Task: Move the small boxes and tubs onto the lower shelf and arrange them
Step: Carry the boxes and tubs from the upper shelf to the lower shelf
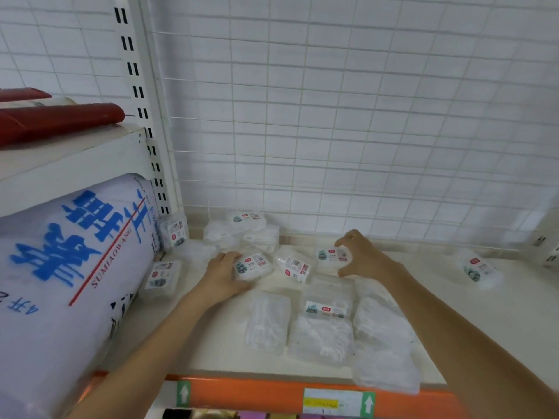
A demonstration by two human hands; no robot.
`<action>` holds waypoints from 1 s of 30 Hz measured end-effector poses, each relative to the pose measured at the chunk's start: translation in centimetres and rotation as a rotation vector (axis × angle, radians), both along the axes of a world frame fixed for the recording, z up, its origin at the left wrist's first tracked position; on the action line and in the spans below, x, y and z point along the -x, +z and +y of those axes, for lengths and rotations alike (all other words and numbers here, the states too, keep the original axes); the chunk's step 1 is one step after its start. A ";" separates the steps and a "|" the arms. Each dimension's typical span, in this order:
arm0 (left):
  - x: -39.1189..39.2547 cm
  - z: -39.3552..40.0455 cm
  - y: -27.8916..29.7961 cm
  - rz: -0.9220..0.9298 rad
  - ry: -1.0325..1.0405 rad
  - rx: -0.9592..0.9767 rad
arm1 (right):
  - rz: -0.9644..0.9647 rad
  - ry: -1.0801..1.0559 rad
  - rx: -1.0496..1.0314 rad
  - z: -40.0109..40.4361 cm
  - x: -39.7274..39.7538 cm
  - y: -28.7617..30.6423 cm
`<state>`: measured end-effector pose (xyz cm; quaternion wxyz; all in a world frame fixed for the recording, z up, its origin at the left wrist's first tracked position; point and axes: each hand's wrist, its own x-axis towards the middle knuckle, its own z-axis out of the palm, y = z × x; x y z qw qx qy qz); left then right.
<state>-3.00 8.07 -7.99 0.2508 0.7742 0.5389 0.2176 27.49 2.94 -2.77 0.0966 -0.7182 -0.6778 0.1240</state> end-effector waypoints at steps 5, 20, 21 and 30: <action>0.2 -0.4 2.2 -0.041 0.018 -0.120 | 0.105 -0.028 -0.136 -1.8 -0.5 1.5; -13.9 -13.5 8.1 -0.253 -0.529 -0.356 | 0.142 -0.317 -0.532 -28.4 -13.8 3.7; -15.6 -14.8 7.8 -0.258 -0.577 -0.349 | 0.145 -0.359 -0.538 -30.7 -14.8 3.3; -31.3 -26.0 3.5 -0.227 -0.871 -0.274 | 0.145 -0.670 -0.525 -50.5 -21.6 -1.3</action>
